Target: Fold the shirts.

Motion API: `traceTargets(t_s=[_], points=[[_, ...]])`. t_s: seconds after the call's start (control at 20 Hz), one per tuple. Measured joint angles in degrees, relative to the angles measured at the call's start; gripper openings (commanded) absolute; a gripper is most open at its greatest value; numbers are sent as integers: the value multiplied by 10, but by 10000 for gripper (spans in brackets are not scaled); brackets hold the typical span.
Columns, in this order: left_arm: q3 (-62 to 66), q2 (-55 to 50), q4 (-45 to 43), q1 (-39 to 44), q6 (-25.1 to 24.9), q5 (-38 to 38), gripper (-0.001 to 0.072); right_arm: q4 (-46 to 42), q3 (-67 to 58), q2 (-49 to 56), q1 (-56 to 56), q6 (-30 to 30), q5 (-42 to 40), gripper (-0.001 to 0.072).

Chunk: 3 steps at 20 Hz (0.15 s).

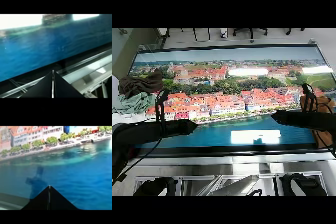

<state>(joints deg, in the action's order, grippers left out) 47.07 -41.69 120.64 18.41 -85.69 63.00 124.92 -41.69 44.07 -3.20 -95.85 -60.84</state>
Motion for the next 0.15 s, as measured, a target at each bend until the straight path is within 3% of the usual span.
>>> traceTargets(t_s=[0.15], points=[[-21,35,5,-16,2,-9,11,1,3,-1,3,3,-8,24]])
